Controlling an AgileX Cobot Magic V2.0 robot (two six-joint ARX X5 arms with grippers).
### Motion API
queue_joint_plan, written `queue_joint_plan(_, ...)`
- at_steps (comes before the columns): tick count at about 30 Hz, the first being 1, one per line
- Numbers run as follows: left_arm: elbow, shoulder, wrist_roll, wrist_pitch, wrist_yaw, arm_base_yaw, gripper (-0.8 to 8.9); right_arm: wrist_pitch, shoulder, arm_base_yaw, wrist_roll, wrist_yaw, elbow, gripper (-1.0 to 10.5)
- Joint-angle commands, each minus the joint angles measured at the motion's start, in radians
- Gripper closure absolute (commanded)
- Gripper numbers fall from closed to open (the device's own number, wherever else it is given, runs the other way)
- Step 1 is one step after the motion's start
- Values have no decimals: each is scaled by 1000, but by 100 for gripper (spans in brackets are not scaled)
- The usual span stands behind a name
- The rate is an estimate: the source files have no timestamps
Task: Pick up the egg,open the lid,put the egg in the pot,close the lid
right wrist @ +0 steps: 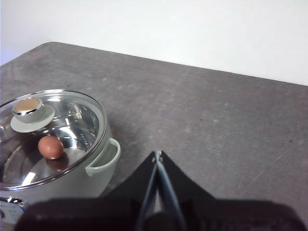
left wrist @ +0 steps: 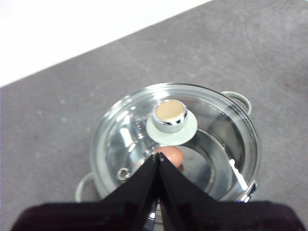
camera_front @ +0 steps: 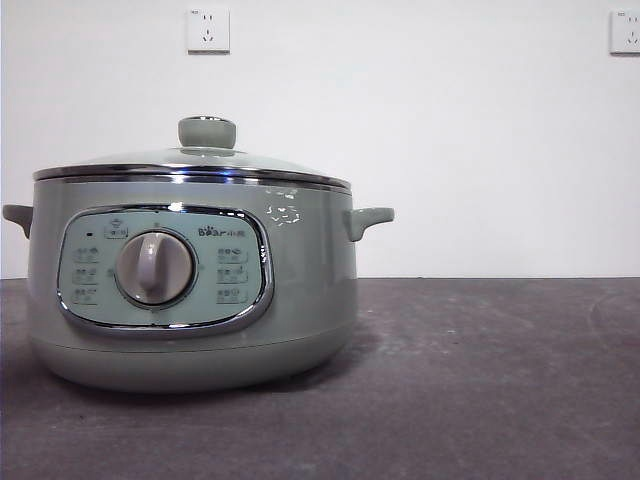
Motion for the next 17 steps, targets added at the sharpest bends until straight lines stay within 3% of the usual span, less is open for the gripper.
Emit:
queue_joint_plan(1, -5, -43, 29, 0, 39, 47, 815, 5, -3, 2, 1, 3, -3, 945)
queue_joint_plan(5, -5, -115, -46, 20, 119, 143, 816, 5, -2, 2, 1, 3, -3, 945)
queue_joint_plan(10, -70, -197, -23, 94, 114, 288, 816, 5, -3, 2, 1, 3, -3, 945)
queue_joint_plan(17, -449, -387, -20, 325, 124, 459, 816, 5, -3, 2, 1, 3, -3, 945)
